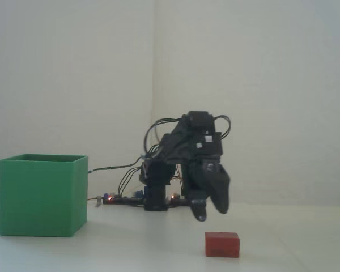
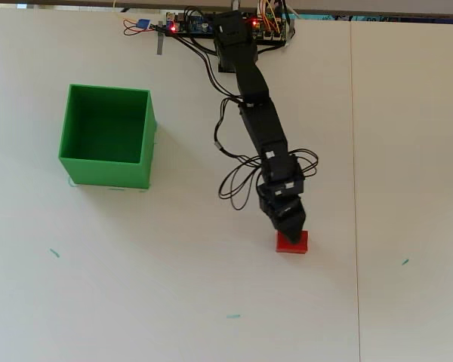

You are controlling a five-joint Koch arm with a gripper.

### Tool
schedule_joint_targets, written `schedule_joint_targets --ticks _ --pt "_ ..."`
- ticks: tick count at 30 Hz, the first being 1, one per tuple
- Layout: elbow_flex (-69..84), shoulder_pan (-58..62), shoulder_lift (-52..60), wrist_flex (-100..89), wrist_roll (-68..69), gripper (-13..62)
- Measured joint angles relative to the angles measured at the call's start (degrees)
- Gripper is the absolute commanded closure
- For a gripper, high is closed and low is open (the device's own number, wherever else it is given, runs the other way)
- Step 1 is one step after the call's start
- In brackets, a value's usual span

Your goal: Grasp a red block and put it in the green bin.

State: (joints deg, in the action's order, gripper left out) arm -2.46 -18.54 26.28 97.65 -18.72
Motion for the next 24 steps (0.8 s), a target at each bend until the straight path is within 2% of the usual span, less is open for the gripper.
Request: schedule_joint_targets --ticks 4,11,24 --pt "-6.1 -0.8 -2.7 1.7 0.0 11.3" --pt "-6.2 2.5 -4.1 3.8 0.0 11.3" --pt "-6.2 -3.7 -4.2 3.9 0.0 11.3"
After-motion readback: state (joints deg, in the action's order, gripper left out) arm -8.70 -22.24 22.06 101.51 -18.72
